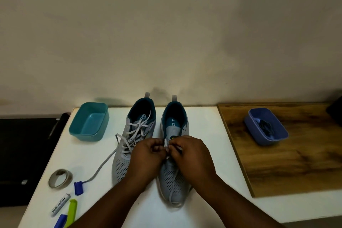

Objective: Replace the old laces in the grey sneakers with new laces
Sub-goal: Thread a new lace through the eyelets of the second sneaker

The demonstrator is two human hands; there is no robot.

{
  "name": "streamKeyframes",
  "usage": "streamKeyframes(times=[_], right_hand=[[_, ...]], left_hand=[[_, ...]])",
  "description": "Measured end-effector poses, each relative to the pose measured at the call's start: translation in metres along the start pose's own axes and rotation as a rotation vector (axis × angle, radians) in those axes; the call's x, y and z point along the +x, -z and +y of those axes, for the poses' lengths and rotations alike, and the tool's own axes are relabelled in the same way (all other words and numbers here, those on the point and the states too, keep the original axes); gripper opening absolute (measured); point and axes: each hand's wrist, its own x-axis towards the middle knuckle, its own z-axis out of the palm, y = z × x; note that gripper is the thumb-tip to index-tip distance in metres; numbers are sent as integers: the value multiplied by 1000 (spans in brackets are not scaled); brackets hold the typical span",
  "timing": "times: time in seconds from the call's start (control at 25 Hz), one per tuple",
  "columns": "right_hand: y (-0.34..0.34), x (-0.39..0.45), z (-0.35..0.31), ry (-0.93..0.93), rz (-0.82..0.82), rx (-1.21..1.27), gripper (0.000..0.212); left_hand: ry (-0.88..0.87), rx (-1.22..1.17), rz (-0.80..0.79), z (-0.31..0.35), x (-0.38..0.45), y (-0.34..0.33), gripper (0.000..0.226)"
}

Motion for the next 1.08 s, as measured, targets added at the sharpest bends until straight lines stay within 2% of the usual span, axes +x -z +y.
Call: streamKeyframes(times=[0.08,0.24,0.52,0.72,0.88,1.04,1.08], right_hand=[[-1,0,-1,32,5,-92,13],[-2,1,-3,-6,9,-125,14],[0,5,-1,41,-69,-181,18],[6,8,0,88,-138,-218,19],[8,9,-2,89,-191,-241,9],[0,7,4,67,-106,-161,24],[0,6,5,54,-88,-114,25]], left_hand=[[35,-77,-31,-1,1,0,23],[40,-138,-45,-2,2,1,20],[3,-122,-51,0,1,2,18],[-74,13,-42,4,0,2,23],[-205,171,-29,5,-1,0,18],[-93,89,-84,11,0,6,23],[-116,144,-87,12,3,8,23]])
